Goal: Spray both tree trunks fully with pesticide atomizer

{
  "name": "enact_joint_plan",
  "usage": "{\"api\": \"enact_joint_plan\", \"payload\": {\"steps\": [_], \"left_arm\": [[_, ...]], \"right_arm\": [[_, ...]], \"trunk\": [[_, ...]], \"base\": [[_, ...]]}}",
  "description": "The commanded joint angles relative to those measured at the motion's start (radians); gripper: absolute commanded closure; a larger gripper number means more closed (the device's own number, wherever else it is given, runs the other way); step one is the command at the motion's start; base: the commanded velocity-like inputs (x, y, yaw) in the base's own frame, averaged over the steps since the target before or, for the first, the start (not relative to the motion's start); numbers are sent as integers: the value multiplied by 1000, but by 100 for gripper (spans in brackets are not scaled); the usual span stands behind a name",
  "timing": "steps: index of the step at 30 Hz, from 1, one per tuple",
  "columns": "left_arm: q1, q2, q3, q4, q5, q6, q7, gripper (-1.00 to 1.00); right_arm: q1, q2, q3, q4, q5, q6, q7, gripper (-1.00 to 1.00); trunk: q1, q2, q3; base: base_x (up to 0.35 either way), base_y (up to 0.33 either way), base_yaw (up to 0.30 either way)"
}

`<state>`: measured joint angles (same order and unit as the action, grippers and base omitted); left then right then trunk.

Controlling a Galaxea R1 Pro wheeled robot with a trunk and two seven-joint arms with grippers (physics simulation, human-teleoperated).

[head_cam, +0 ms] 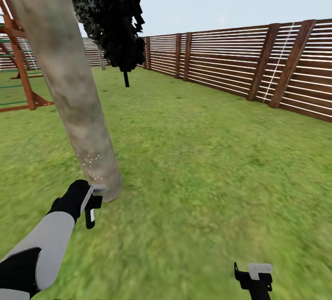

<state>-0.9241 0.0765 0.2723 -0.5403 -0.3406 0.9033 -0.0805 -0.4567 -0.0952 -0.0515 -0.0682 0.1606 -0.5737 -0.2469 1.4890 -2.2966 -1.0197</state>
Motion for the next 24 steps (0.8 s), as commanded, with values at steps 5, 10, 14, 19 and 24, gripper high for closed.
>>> {"api": "enact_joint_plan", "payload": {"steps": [5, 10, 14, 19, 24], "left_arm": [[-2, -1, 9, -2, -11, 2, -8, 100], [-4, -1, 10, -3, -11, 1, -7, 100], [-6, -4, 11, -3, -9, 0, -7, 100], [-11, 5, 12, -3, -11, 0, -7, 100], [2, 82, 14, -1, -10, -6, -8, 100]], "right_arm": [[0, 0, -5, 1, 11, -2, -4, -100], [0, 0, -5, 1, 11, -2, -5, -100], [0, 0, -5, 1, 10, -2, -5, -100], [0, 0, -5, 1, 11, -2, -5, -100], [0, 0, -5, 1, 11, -2, -3, -100]], "trunk": [[0, 0, -1], [0, 0, -1], [0, 0, -1], [0, 0, -1], [0, 0, -1]], "base": [[74, -254, 257], [271, -145, 62], [290, -126, 30], [249, -175, 241], [151, -237, 55]]}}
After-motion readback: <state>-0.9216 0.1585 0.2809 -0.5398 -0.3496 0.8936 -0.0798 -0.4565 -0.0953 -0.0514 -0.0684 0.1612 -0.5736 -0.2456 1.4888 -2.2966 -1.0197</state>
